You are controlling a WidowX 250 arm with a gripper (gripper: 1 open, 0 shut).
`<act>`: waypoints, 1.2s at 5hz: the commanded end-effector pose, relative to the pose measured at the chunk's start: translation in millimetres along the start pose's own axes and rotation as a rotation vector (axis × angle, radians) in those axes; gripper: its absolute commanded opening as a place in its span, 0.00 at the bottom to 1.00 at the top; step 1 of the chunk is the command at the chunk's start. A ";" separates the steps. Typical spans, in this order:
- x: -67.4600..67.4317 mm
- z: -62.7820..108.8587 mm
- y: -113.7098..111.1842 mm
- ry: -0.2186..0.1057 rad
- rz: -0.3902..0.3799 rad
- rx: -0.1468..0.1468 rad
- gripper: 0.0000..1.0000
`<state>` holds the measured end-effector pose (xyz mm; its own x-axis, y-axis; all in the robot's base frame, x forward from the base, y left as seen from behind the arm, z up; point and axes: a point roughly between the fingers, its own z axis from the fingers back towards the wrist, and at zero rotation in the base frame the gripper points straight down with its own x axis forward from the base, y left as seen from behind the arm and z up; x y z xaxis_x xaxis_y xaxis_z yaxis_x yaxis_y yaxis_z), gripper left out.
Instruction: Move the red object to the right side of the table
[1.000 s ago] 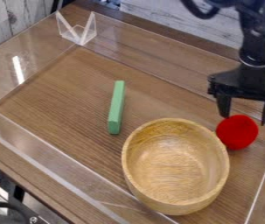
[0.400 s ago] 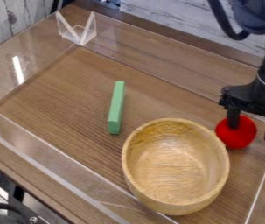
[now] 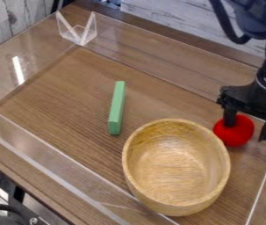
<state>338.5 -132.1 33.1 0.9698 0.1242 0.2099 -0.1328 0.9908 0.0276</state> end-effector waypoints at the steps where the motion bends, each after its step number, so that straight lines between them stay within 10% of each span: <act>1: 4.9 19.9 12.7 -0.045 0.010 -0.010 1.00; 6: -16.0 14.3 2.8 -0.018 0.171 0.071 1.00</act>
